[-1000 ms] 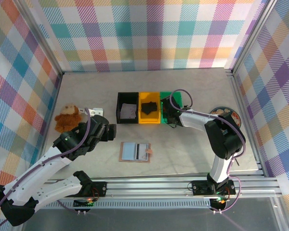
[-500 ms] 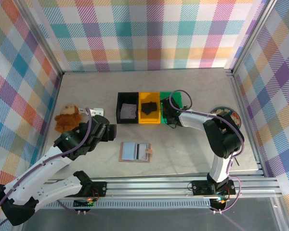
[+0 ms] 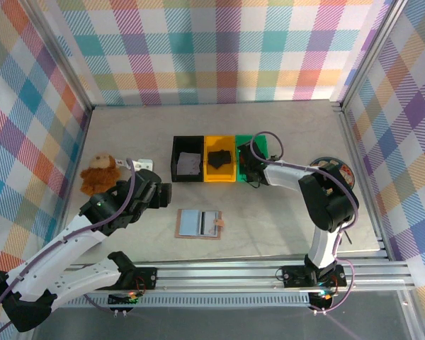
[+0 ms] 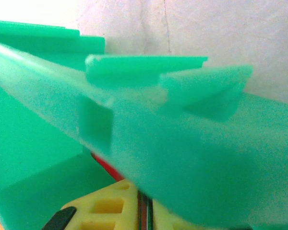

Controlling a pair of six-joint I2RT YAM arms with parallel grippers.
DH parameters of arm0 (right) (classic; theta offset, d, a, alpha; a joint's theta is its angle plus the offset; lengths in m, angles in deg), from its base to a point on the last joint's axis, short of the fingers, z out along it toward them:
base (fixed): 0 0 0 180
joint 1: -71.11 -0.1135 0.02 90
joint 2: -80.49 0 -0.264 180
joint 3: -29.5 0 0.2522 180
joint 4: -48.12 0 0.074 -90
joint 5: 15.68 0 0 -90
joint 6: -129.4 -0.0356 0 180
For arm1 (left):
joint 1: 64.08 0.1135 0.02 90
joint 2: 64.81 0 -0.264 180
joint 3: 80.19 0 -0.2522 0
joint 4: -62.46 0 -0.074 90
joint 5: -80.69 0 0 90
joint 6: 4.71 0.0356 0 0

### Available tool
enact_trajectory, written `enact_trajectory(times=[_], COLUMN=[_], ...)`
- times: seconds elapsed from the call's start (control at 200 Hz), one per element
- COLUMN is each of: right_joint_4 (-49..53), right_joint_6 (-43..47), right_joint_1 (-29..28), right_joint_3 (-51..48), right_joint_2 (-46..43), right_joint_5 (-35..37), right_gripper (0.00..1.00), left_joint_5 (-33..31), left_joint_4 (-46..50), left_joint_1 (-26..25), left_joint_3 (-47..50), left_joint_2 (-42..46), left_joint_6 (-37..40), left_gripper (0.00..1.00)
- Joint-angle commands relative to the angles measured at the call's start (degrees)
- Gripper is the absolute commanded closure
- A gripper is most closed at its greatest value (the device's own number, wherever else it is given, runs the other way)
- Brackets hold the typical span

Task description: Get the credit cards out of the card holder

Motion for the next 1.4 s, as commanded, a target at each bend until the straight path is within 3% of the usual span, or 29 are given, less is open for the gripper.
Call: enact_trajectory(times=[0.0,0.93,1.395], right_joint_4=[1.0,4.1,12.9], right_joint_6=[1.6,6.3,18.9], right_joint_1=[0.4,0.5,0.5], right_joint_3=[1.0,3.6,12.0], right_joint_2=[1.0,-3.5,-8.0], right_joint_5=[-0.8,-3.3,-5.6], right_gripper=[0.83,0.52,0.22], left_joint_5=[-0.2,0.2,0.8], left_joint_4=[-0.4,-0.5,-0.6], left_joint_1=[0.1,0.0,0.0], left_joint_3=[0.6,0.6,0.5], left_joint_2=[0.0,-0.3,-1.3], left_joint_6=[1.0,1.2,1.2], left_gripper=[0.00,0.00,0.00])
